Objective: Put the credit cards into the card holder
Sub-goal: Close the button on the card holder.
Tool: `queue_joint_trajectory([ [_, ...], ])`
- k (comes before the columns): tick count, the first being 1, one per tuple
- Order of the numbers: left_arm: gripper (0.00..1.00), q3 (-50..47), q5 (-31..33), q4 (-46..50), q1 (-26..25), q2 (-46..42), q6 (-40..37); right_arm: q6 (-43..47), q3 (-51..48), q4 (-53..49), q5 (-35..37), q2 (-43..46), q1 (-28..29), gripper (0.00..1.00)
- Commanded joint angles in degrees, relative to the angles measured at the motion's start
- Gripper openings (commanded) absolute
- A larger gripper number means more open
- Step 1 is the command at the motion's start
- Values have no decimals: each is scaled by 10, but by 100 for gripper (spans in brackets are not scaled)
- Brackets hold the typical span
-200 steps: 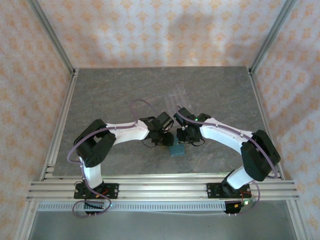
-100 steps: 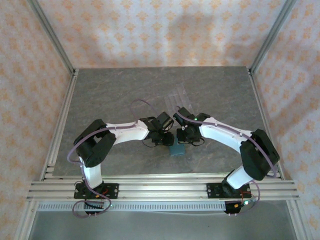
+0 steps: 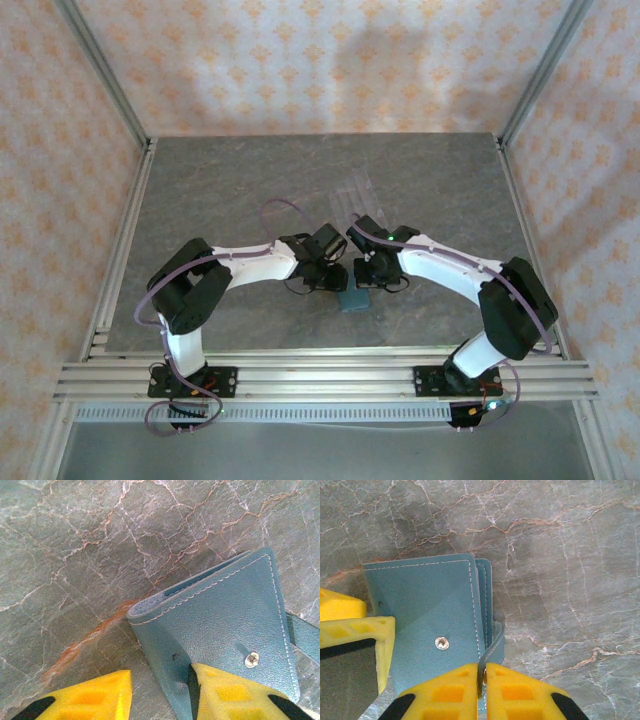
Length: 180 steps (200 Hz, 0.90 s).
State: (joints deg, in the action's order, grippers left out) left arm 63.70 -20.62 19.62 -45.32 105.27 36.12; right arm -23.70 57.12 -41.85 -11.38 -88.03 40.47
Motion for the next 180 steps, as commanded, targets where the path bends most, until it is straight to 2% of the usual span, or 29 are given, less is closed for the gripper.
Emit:
queue_joint_trajectory([
  [1, 35, -4, 7, -4, 4, 12, 2, 4, 12, -17, 3, 8, 2, 10],
  [48, 35, -5, 5, -5, 5, 12, 2, -1, 8, 7, -29, 5, 2, 0],
  [180, 35, -8, -7, -18, 5, 25, 5, -3, 11, 59, -94, -48, -8, 0],
])
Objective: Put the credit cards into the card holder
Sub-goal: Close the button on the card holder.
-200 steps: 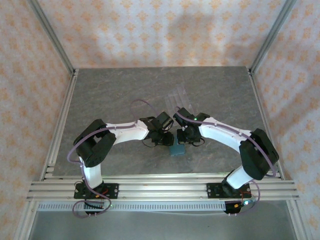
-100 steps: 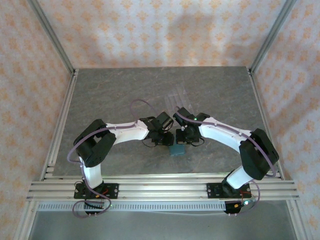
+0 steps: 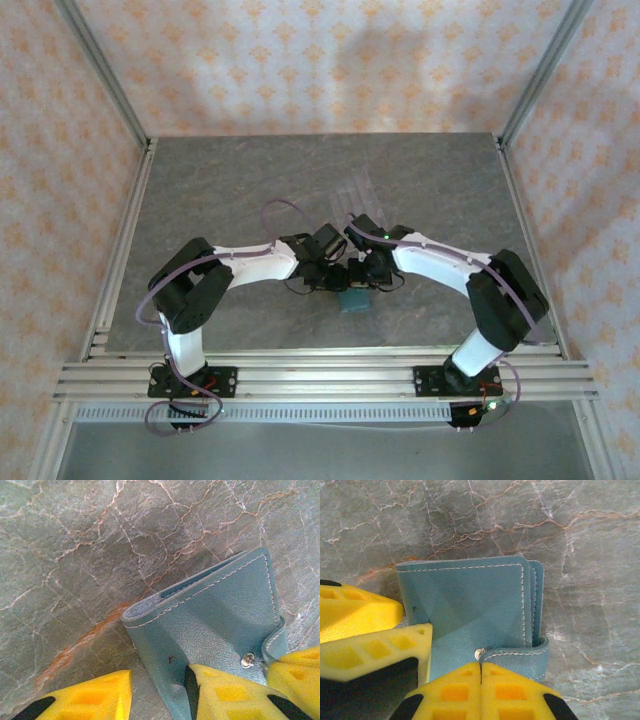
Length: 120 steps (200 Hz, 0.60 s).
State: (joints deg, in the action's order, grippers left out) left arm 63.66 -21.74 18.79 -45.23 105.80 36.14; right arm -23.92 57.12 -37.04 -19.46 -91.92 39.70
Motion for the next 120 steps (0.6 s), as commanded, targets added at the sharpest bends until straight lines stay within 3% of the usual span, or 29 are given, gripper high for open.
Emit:
queue_joint_trajectory([
  [1, 35, -7, 5, -9, 4, 20, 5, -1, 11, 11, -13, -10, -1, 0],
  [120, 35, -8, 3, -12, 4, 25, 5, 5, 21, 12, -24, -46, -9, 0],
])
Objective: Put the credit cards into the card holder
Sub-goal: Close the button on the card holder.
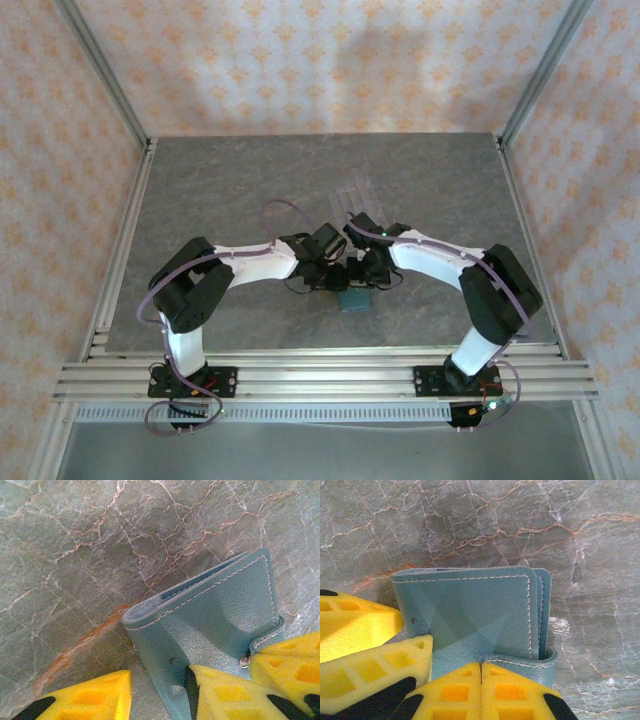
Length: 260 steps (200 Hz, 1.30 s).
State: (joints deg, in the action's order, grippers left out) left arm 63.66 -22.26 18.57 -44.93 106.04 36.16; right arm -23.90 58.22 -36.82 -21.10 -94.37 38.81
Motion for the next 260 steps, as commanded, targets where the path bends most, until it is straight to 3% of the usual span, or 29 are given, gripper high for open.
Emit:
queue_joint_trajectory([
  [1, 35, -8, 9, -10, 1, 22, 5, 4, 10, 10, -7, -21, 0, 0],
  [145, 35, -7, 10, -10, 1, 22, 4, 6, 3, 3, 8, -76, -5, 0],
  [228, 34, -4, 17, 8, 15, -4, 3, -2, 8, 13, 25, -48, -5, 0],
  [260, 35, -23, 39, 37, 37, -70, -1, -3, 23, 19, 22, -54, -6, 13],
])
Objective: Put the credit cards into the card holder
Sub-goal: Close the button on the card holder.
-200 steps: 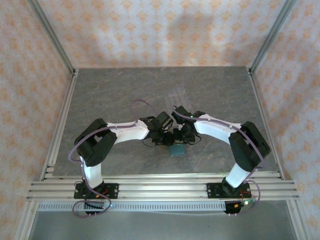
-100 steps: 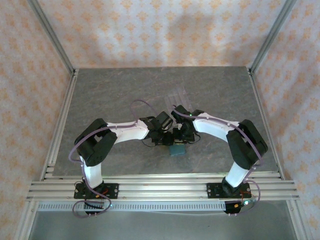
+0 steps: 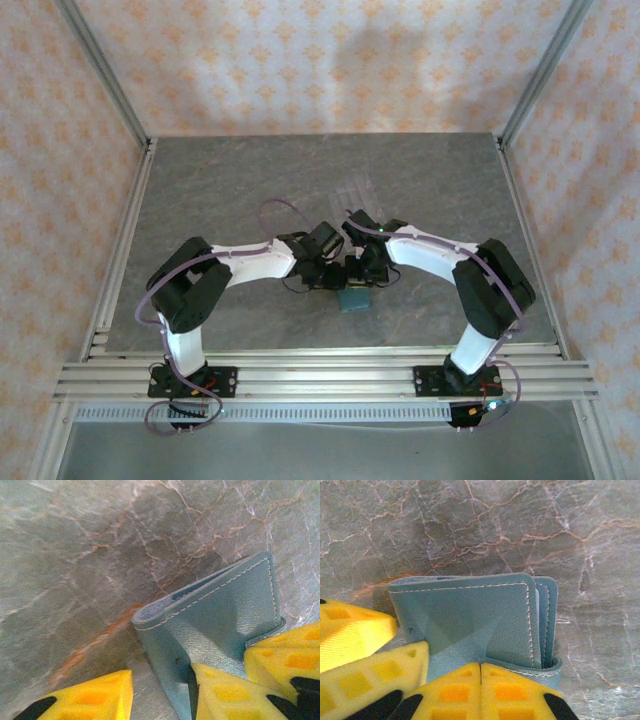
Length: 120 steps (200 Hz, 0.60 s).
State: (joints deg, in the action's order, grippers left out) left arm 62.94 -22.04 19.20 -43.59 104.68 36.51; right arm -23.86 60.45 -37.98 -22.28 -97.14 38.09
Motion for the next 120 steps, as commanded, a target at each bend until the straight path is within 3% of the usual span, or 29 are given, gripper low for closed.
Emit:
queue_joint_trajectory([
  [1, 35, -16, 38, 33, 24, -58, -5, -4, 0, 32, 33, -26, 1, 13],
  [52, 45, -47, 99, 85, 52, -182, -25, -5, 7, 60, 38, -8, 2, 29],
  [77, 61, -62, 144, 102, 66, -247, -31, 1, 22, 67, 52, 8, 1, 47],
  [120, 85, -61, 239, 150, 69, -368, -31, 13, 30, 103, 72, 60, -8, 65],
])
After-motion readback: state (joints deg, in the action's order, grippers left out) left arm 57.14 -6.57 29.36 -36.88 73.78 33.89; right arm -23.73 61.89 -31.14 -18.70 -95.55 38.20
